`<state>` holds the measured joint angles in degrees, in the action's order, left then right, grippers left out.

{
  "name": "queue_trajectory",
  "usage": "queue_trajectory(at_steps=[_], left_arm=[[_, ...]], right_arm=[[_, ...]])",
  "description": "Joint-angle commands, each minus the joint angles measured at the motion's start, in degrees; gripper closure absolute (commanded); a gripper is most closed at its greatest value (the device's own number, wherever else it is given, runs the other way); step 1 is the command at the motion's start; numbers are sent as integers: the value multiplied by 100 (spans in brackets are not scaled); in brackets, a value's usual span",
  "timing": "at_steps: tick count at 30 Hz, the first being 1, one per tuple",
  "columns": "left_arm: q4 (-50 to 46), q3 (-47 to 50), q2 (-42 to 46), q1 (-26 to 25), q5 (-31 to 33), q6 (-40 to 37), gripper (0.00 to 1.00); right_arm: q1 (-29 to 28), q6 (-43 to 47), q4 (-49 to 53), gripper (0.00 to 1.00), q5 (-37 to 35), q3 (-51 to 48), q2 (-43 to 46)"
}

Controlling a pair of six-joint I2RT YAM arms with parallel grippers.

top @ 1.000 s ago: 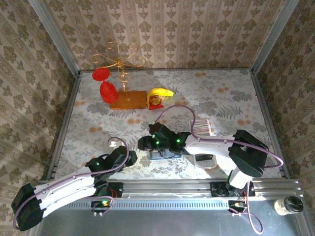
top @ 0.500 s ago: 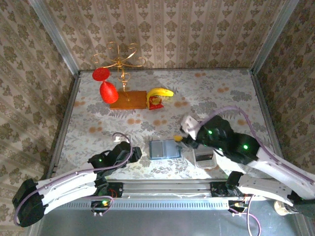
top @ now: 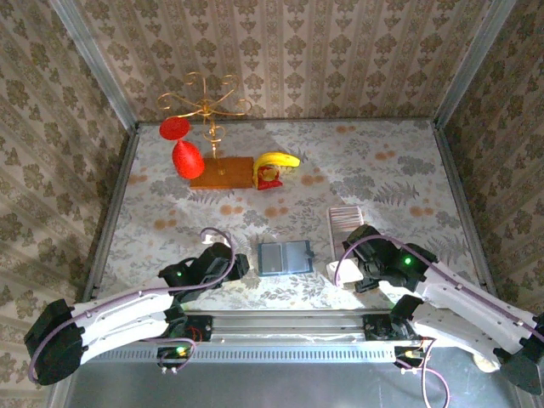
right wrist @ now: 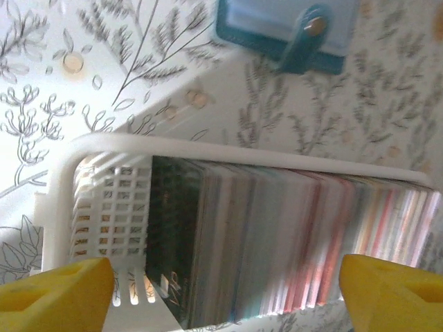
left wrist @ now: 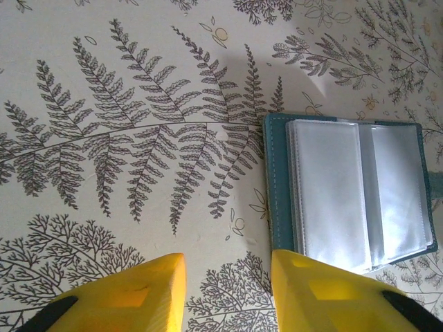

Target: Put the credit cards into the card holder

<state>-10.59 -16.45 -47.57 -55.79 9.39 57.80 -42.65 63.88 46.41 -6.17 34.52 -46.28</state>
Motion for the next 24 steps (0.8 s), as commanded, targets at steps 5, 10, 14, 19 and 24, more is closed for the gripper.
queue_trajectory(at_steps=[5,10,14,19,24], left_arm=[[107,-8,2,22,-104,-59,62],[218,36,-24,24,-116,-50,64],[294,63,-42,19,-129,-38,67],[379,115,-102,33,-144,-39,69],[391,72,-165,31,-230,-58,72]], right_arm=[[117,517,-1046,9,-327,-477,-78],[118,582,-1392,10,-527,-715,-238],[134,592,-1535,12,-643,-794,-348],[143,635,-1538,18,-733,-807,-513],[152,611,-1474,31,-797,-696,-513]])
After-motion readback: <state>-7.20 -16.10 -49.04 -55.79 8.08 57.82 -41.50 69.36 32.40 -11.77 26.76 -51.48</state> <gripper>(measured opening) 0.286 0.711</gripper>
